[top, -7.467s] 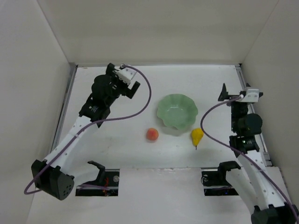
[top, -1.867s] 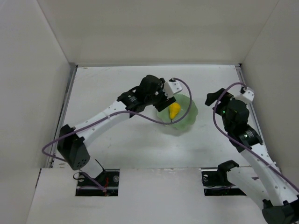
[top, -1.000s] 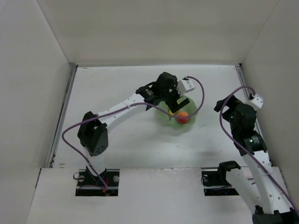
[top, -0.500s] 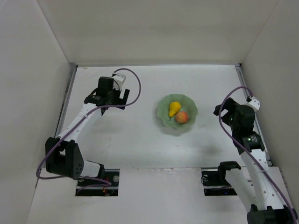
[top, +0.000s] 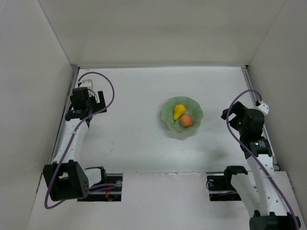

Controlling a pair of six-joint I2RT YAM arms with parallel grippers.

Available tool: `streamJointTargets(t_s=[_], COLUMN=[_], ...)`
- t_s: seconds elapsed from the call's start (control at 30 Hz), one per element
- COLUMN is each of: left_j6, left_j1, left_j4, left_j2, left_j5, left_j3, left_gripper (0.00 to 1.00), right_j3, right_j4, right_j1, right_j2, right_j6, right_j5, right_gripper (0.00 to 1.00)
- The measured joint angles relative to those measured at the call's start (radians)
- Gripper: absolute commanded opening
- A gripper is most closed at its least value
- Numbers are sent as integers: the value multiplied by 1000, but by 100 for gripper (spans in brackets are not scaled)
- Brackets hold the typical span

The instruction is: Place and organize the fake fruits in the fruit bowl

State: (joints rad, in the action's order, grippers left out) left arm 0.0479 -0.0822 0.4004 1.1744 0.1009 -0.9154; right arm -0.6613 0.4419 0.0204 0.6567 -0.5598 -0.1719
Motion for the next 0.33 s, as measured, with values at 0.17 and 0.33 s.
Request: streamJointTargets(t_s=[0.17,0.33], left_j6=[32,39], left_j1=[-33,-38], left_j4=[-4,-8], left_j2=[0,0], left_j5=[-15,-22], left_j3=[11,11], left_gripper=[97,99], right_j3=[17,23], right_j4=[2,2], right_j1=[0,0], right_j2=[-4,-3], right_j6=[6,6], right_j5=[5,7], right_gripper=[100,100])
